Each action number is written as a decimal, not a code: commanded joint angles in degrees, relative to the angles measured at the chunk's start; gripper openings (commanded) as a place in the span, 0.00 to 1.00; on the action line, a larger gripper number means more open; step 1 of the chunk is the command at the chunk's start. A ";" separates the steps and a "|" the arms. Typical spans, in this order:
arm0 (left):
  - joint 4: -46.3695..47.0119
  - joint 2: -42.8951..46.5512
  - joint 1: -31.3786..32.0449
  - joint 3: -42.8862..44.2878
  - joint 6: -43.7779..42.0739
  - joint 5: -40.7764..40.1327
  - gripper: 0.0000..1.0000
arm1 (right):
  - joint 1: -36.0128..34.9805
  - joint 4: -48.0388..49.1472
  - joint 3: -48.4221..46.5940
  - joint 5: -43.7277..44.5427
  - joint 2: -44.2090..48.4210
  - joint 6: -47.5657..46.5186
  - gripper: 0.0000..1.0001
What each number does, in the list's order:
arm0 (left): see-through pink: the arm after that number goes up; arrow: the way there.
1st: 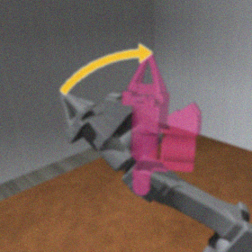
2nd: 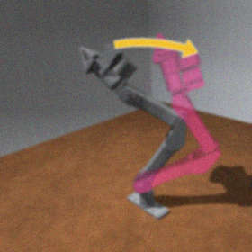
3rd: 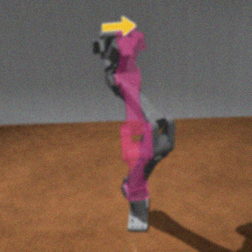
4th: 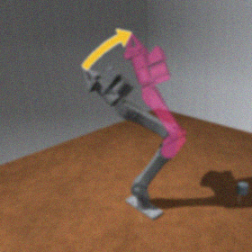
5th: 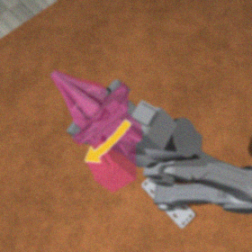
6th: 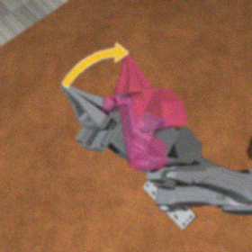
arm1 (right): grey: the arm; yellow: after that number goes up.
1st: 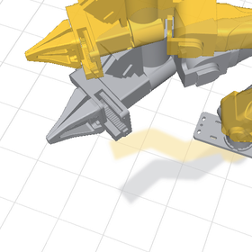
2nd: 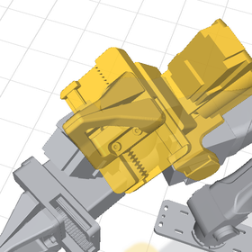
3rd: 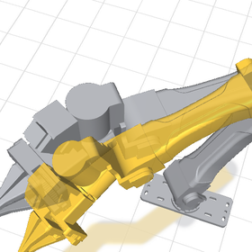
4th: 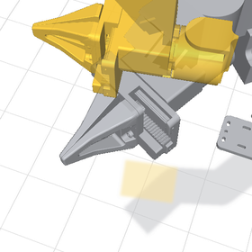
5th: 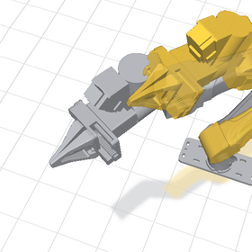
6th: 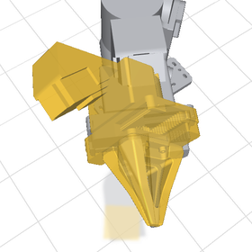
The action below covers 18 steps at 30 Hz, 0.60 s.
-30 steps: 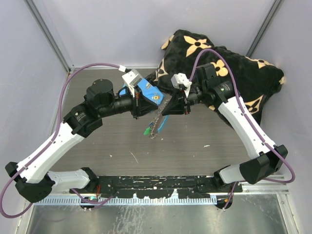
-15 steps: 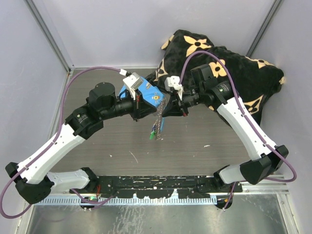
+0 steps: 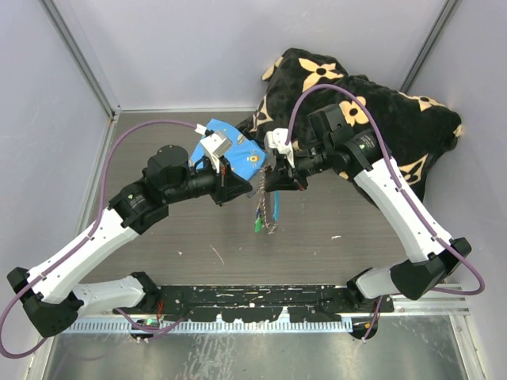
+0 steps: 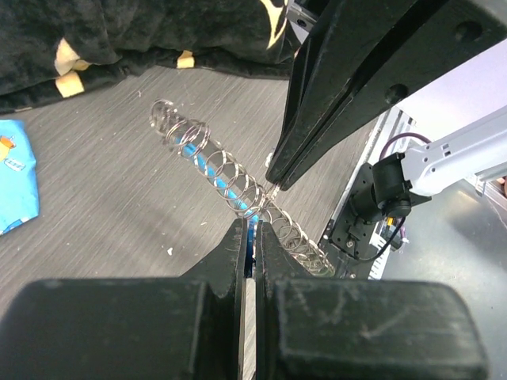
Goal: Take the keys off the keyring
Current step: Remove the key from the keyring.
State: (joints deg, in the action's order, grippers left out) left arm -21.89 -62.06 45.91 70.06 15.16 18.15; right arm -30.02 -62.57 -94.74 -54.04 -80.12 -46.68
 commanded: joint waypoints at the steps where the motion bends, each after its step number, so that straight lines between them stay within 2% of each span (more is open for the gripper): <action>1: 4.29 2.03 0.07 -1.87 -1.31 -0.26 0.00 | -0.04 -0.28 -3.00 -2.11 0.95 -2.49 0.01; 18: 8.84 3.55 0.12 -7.07 -0.74 0.83 0.00 | 0.20 1.42 -1.05 -5.09 0.25 -1.45 0.01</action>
State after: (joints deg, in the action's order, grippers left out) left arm -15.99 -60.47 46.02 63.72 15.20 18.48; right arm -30.04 -64.31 -94.72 -55.61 -80.66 -48.95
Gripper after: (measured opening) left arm 0.021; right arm 0.067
